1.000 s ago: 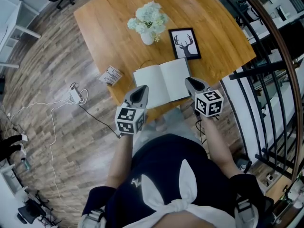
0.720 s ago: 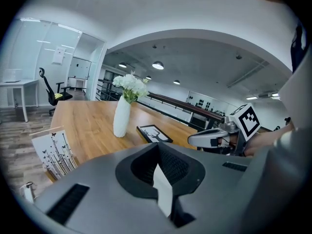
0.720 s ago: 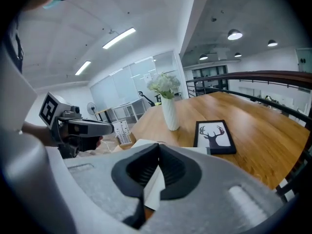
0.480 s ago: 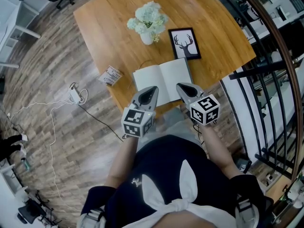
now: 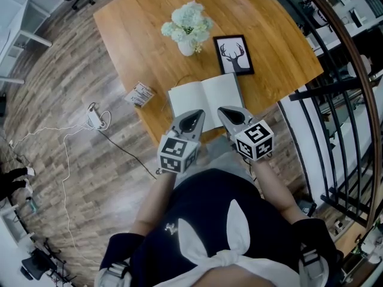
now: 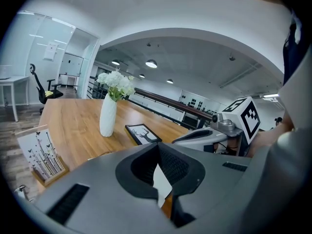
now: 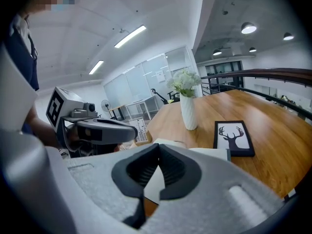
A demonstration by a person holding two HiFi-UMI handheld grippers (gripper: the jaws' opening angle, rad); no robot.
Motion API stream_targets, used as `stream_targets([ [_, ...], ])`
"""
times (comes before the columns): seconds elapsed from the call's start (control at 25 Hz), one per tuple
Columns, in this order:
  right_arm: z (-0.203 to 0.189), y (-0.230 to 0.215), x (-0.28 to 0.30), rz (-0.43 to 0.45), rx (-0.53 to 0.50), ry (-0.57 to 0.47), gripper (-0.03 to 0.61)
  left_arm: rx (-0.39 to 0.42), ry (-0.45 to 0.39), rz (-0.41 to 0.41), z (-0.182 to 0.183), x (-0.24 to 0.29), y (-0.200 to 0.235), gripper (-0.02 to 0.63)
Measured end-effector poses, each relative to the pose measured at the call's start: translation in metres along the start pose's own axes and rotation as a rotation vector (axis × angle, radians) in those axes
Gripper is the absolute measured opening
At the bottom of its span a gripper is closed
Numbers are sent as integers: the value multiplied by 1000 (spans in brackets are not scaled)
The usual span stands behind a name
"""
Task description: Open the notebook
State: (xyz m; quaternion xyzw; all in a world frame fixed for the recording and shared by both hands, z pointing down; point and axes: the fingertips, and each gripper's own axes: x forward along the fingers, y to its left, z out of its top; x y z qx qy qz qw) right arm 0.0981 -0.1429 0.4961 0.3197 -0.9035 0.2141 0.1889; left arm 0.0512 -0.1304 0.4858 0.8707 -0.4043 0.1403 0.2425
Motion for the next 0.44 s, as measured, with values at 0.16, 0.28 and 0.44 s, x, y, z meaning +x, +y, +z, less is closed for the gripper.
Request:
stream_targets([
  [0.16, 2, 5, 2, 20, -11, 5, -3, 8, 4, 1, 1, -1, 1, 17],
  [0.28, 3, 6, 4, 29, -18, 13, -3, 11, 7, 0, 1, 0, 2, 17],
  [0.44, 5, 7, 7, 40, -24, 21, -3, 8, 4, 10, 7, 0, 3, 17],
])
